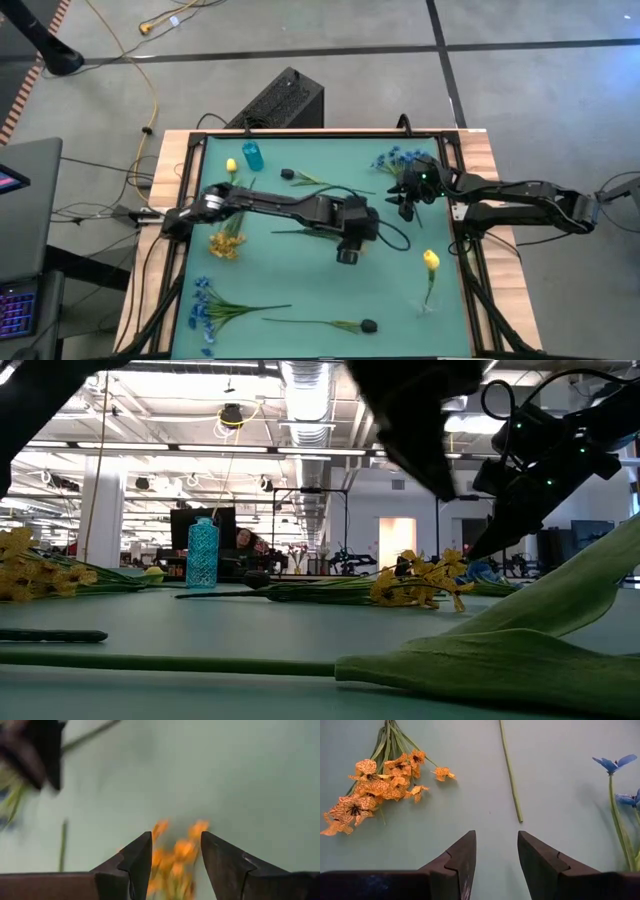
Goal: Sort flowers into vase by color
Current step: Put the right yellow flower into the transparent vase
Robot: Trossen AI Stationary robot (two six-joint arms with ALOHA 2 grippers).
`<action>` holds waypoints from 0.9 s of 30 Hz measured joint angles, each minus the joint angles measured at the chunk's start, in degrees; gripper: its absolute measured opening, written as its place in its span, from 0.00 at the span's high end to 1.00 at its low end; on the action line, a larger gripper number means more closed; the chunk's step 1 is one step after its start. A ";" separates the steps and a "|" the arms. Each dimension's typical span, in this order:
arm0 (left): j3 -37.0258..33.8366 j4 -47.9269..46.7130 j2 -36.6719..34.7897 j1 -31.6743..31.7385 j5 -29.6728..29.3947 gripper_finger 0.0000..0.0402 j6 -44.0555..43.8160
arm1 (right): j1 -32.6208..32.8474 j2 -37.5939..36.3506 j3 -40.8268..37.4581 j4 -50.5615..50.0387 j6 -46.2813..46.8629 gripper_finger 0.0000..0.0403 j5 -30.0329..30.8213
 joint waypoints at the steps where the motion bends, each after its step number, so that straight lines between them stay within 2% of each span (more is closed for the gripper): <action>1: -2.72 0.44 -1.93 0.31 -0.94 0.63 -0.65 | 0.00 0.01 0.00 0.00 0.00 0.58 0.00; 6: -22.09 12.42 -14.36 2.16 -4.14 0.66 -4.18 | 0.02 0.00 0.00 0.00 -0.02 0.58 -0.02; 11: -44.61 30.12 -26.84 4.57 -4.01 0.67 -9.67 | 0.50 0.00 0.00 -0.02 -0.07 0.58 -0.03; 14: -54.46 33.75 -31.97 5.47 -2.54 0.67 -13.89 | 1.15 0.02 0.00 -0.02 -0.07 0.58 -0.04; 20: -64.27 34.40 -36.61 5.49 -1.47 0.66 -16.45 | 2.43 0.02 0.00 0.48 -0.07 0.58 -0.03; 24: -66.56 32.97 -36.09 5.13 -1.19 0.66 -16.50 | 3.18 0.02 0.00 0.66 -0.02 0.58 -0.02; 27: -67.77 32.72 -35.52 5.11 0.54 0.61 -16.95 | 3.85 0.02 0.00 0.66 0.31 0.58 0.00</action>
